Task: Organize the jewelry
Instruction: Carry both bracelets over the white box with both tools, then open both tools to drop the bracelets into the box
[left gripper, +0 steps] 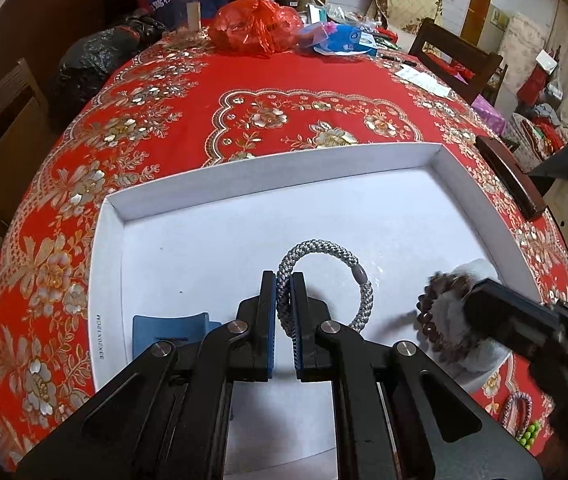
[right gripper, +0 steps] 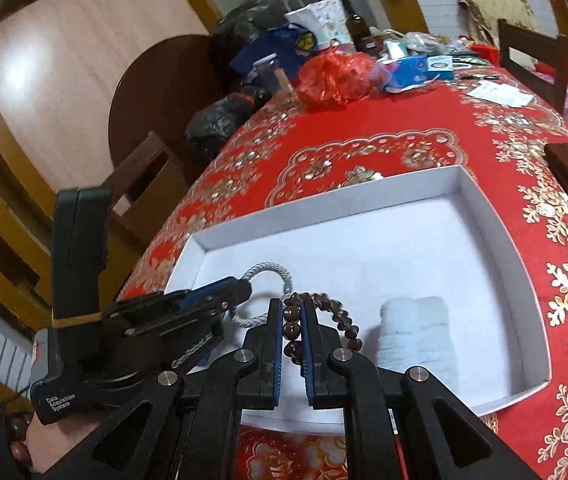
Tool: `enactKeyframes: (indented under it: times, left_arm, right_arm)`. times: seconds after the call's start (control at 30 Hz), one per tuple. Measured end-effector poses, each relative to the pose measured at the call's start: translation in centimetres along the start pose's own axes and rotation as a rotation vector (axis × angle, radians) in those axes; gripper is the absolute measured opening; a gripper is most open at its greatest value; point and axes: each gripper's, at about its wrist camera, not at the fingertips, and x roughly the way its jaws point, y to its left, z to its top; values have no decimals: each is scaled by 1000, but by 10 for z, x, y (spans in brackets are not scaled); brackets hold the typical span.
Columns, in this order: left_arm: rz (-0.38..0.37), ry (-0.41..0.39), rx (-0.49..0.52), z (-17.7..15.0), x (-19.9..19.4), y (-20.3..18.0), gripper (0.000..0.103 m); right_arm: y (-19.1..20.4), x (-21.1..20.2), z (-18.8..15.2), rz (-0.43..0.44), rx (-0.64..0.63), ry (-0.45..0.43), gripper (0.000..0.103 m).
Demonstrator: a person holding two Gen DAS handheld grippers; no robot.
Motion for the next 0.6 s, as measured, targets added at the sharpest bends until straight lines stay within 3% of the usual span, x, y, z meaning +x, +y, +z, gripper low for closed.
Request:
enactKeyframes:
  times: [0.33,0.4,0.53,0.6]
  left_arm:
    - [-18,-15,-49,-1,1,5,13]
    - [-32,-34,-59,-4,-8,8,21]
    - [-75,-79,-73,-14,-39,13,28]
    - [-104,-106,-72,-24,-59,14,39]
  right_arm:
    - [-3,-12,5,-4,-1,-14,18]
    - [-6,-20,7,-14,-1,-31,18]
    - [-16,-42,4,-40,20,-68,18]
    - [-21,-57,-1,-65,27,-93,18]
